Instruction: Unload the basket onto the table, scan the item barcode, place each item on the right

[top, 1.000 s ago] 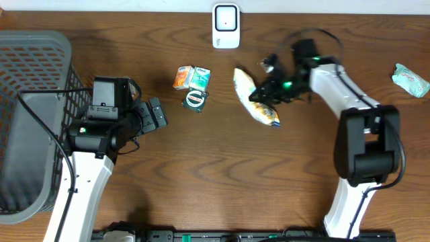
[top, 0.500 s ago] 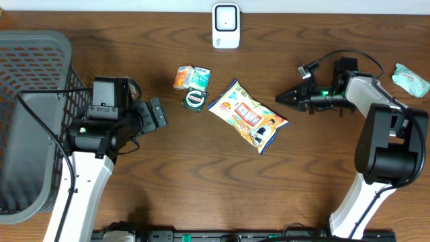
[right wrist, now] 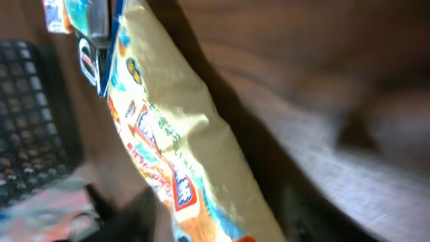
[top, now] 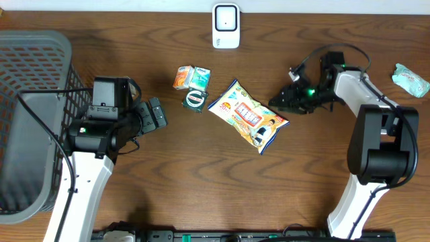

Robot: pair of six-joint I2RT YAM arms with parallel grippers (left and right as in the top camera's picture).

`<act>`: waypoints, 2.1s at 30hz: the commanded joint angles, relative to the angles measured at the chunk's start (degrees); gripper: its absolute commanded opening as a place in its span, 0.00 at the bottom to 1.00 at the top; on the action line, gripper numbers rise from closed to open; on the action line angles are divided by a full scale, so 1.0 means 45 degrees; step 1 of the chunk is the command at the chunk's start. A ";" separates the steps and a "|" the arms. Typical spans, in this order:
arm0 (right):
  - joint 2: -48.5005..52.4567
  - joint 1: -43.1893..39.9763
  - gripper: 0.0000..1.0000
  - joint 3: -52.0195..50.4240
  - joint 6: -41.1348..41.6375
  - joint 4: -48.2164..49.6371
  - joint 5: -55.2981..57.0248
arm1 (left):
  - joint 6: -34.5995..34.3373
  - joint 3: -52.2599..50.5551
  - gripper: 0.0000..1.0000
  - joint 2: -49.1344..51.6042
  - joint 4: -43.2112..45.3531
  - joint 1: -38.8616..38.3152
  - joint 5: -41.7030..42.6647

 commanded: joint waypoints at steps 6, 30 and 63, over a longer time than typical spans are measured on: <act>-0.0087 0.0529 0.89 0.0695 -0.0661 0.0782 0.1103 | 0.0034 0.0112 0.98 0.0024 -0.0034 0.0078 -0.0160; -0.0073 0.3594 0.07 -0.1098 -0.0699 0.0602 0.4133 | 0.0034 0.0112 0.98 0.0024 -0.0029 0.0078 -0.0160; -0.3191 0.5251 0.01 0.0559 0.2443 -0.1253 1.8321 | 0.0034 0.0112 0.98 0.0024 -0.0029 0.0078 -0.0160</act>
